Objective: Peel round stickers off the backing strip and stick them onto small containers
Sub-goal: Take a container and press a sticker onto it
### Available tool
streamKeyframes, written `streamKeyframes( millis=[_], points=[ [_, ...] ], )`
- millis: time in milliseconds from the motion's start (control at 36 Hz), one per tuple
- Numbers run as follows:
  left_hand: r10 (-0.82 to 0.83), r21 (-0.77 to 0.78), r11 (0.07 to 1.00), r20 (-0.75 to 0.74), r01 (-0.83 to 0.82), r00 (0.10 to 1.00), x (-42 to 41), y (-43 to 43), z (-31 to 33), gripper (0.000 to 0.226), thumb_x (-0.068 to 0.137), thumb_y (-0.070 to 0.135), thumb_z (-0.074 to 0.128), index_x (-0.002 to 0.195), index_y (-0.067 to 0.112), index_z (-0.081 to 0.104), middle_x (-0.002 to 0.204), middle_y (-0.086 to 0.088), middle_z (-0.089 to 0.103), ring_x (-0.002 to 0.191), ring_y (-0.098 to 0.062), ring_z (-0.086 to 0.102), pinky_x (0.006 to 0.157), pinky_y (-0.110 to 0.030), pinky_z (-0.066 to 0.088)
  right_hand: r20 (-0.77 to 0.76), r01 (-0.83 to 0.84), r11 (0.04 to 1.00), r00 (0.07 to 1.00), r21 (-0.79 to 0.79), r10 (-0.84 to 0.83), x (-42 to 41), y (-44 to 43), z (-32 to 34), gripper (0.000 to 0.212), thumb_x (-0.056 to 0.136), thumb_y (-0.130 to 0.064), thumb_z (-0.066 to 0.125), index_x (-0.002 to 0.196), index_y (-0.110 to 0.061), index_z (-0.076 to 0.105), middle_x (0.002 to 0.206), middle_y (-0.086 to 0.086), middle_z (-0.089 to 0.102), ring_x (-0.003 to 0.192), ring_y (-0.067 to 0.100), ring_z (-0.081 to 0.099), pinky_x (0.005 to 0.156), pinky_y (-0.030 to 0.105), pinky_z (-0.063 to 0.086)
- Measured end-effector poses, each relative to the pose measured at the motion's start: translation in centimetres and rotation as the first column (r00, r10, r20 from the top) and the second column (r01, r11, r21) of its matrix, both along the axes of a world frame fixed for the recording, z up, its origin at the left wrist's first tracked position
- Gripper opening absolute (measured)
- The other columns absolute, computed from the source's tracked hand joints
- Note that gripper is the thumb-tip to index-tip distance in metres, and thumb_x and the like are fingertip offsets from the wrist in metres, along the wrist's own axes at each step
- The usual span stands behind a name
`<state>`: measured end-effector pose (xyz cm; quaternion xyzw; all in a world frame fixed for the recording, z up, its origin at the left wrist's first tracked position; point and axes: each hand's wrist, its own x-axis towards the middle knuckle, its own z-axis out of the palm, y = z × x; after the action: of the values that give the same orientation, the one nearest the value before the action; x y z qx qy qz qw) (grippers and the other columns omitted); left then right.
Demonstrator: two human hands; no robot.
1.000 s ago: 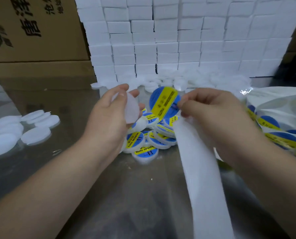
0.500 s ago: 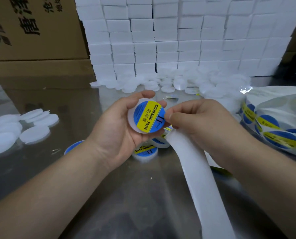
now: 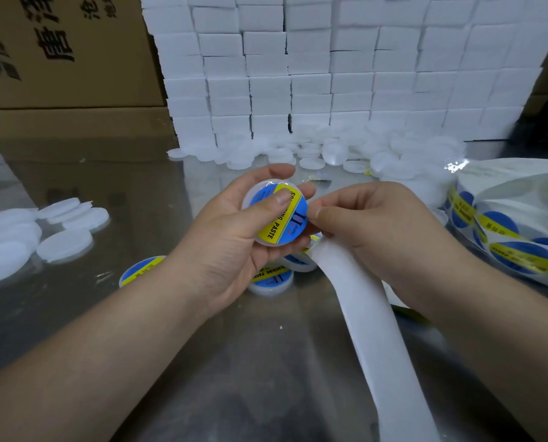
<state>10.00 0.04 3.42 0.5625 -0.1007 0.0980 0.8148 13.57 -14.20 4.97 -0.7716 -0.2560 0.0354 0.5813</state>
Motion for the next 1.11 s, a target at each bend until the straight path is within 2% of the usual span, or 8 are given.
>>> streamKeyframes(
  millis=[111, 361, 528, 667, 778, 889, 1000, 1111],
  points=[
    [0.005, 0.007, 1.0, -0.007, -0.005, 1.0, 0.1, 0.1, -0.1, 0.026, 0.064, 0.018, 0.062, 0.09, 0.023, 0.064, 0.095, -0.004, 0.072, 0.08, -0.022, 0.07, 0.063, -0.032, 0.057, -0.002, -0.004, 1.0, 1.0, 0.006, 0.004, 0.0, 0.1, 0.0, 0.018, 0.081, -0.022, 0.062, 0.069, -0.032, 0.072, 0.067, -0.003, 0.072, 0.064, 0.013, 0.06, 0.07, 0.039, 0.052],
    [0.046, 0.047, 0.998, 0.007, -0.046, 0.999, 0.0, -0.3, -0.3, 0.021, 0.064, 0.017, 0.062, 0.08, 0.028, 0.068, 0.095, -0.002, 0.072, 0.082, -0.02, 0.07, 0.062, -0.029, 0.056, 0.021, -0.003, 1.0, 1.0, -0.003, 0.003, 0.1, 0.1, -0.1, 0.015, 0.082, -0.023, 0.063, 0.071, -0.029, 0.071, 0.07, -0.002, 0.072, 0.064, 0.014, 0.062, 0.068, 0.036, 0.052],
    [0.102, 0.09, 0.991, 0.018, -0.103, 0.995, -0.2, -0.5, -0.1, 0.023, 0.078, 0.008, 0.058, 0.078, 0.029, 0.067, 0.092, 0.0, 0.073, 0.082, -0.017, 0.07, 0.061, -0.027, 0.055, 0.041, 0.019, 0.999, 0.999, -0.03, -0.017, 0.2, 0.1, -0.3, 0.017, 0.082, -0.024, 0.062, 0.068, -0.03, 0.07, 0.067, 0.0, 0.07, 0.058, 0.01, 0.054, 0.06, 0.028, 0.043],
    [0.292, 0.19, 0.93, 0.132, -0.314, 0.947, -0.6, -1.0, 0.2, 0.028, 0.091, 0.004, 0.05, 0.085, 0.029, 0.061, 0.089, 0.008, 0.072, 0.077, -0.015, 0.07, 0.06, -0.023, 0.055, 0.114, 0.089, 0.992, 0.99, -0.094, -0.078, 0.4, 0.0, -0.6, 0.015, 0.08, -0.028, 0.063, 0.069, -0.025, 0.073, 0.045, -0.006, 0.052, 0.04, 0.0, 0.038, 0.038, 0.012, 0.029],
    [0.464, 0.08, 0.875, 0.136, -0.477, 0.875, -0.6, 0.3, 1.3, 0.022, 0.093, 0.008, 0.047, 0.091, 0.028, 0.056, 0.088, 0.003, 0.072, 0.065, -0.022, 0.07, 0.051, -0.022, 0.051, 0.218, 0.241, 0.959, 0.954, -0.15, -0.205, 1.1, -0.5, -0.8, 0.027, 0.08, -0.024, 0.059, 0.082, 0.002, 0.061, 0.059, 0.015, 0.041, 0.051, 0.005, 0.03, 0.044, 0.023, 0.02],
    [0.506, 0.292, 0.799, 0.144, -0.525, 0.85, -0.7, -0.2, 1.0, 0.008, 0.091, 0.025, 0.05, 0.086, 0.029, 0.055, 0.066, 0.001, 0.063, 0.038, -0.013, 0.058, 0.038, -0.016, 0.042, 0.216, 0.195, 0.979, 0.96, -0.057, -0.178, 0.4, -0.3, -0.3, 0.052, 0.079, -0.051, 0.051, 0.073, 0.001, 0.053, 0.095, 0.014, 0.063, 0.062, 0.024, 0.046, 0.054, 0.027, 0.025],
    [0.368, 0.427, 0.82, 0.116, -0.381, 0.923, -1.0, -1.8, -0.1, 0.018, 0.09, 0.028, 0.049, 0.076, 0.019, 0.055, 0.042, 0.005, 0.046, 0.028, -0.007, 0.037, 0.032, -0.013, 0.031, 0.29, 0.091, 0.989, 0.956, -0.118, -0.053, -0.5, 0.1, 0.0, 0.047, 0.082, -0.057, 0.044, 0.057, -0.019, 0.053, 0.057, -0.008, 0.058, 0.056, 0.004, 0.05, 0.052, 0.017, 0.034],
    [0.342, 0.503, 0.793, 0.101, -0.345, 0.934, -1.2, -1.9, -0.2, 0.028, 0.09, 0.031, 0.044, 0.066, 0.021, 0.053, 0.042, 0.011, 0.047, 0.03, -0.002, 0.04, 0.033, -0.012, 0.031, 0.413, 0.103, 0.948, 0.91, -0.3, 0.031, -0.6, 0.2, -0.2, 0.037, 0.087, -0.044, 0.034, 0.058, -0.022, 0.037, 0.054, -0.005, 0.04, 0.055, 0.008, 0.039, 0.053, 0.021, 0.03]
  ],
)
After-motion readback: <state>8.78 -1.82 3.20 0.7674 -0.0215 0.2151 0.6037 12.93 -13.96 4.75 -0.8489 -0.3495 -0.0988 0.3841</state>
